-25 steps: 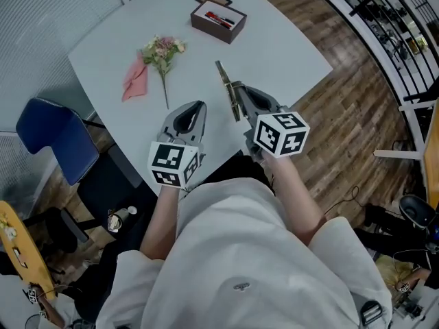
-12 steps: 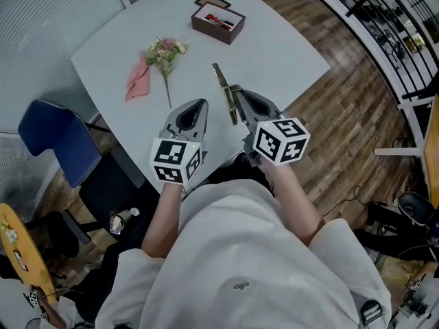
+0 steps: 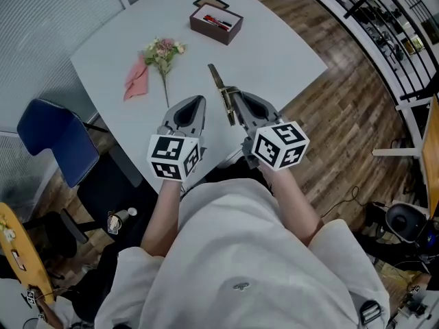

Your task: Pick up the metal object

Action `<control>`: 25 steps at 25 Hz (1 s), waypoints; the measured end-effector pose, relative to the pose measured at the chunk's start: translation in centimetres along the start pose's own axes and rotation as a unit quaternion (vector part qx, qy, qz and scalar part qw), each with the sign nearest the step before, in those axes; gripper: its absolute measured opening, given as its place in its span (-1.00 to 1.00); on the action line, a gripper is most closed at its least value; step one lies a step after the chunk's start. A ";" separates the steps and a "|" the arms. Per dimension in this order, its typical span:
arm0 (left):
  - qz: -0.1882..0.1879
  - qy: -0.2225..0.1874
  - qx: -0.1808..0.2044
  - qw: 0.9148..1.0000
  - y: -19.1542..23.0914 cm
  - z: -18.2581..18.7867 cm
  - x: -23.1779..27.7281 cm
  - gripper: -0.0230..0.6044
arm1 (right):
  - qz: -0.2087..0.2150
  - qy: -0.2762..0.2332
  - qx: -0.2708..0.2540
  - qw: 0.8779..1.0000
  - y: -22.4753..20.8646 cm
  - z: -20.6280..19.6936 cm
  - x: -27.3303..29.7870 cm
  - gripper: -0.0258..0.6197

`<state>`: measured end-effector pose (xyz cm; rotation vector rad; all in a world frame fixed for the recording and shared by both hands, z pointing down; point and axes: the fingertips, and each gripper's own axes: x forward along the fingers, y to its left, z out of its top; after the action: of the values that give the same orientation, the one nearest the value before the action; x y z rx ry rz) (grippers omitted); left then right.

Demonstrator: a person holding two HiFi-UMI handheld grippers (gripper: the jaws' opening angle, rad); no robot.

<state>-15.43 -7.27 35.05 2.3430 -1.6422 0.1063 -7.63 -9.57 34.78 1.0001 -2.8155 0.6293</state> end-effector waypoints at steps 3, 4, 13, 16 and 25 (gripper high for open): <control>0.000 -0.001 0.000 1.000 -0.3 0.1 0.1 -0.86 | 0.008 -0.004 -0.006 1.000 0.2 0.2 -0.3 -0.90; 0.000 -0.001 0.000 1.000 -0.4 0.1 0.1 -0.86 | 0.009 -0.004 -0.008 1.000 0.2 0.2 -0.4 -0.90; -0.002 0.004 0.001 1.000 -0.4 0.0 0.1 -0.86 | 0.004 -0.003 -0.004 1.000 0.0 -0.1 -0.7 -0.90; -0.004 0.004 -0.001 1.000 -0.5 0.0 0.1 -0.86 | 0.004 -0.002 0.001 1.000 -0.2 -0.3 -0.9 -0.90; -0.004 0.002 -0.006 1.000 -0.2 -0.2 -0.1 -0.86 | 0.008 0.001 -0.001 1.000 0.1 -0.4 -0.8 -0.90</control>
<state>-15.25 -7.03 35.14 2.3380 -1.6267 0.0997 -7.07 -8.86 34.91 0.9782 -2.8244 0.6289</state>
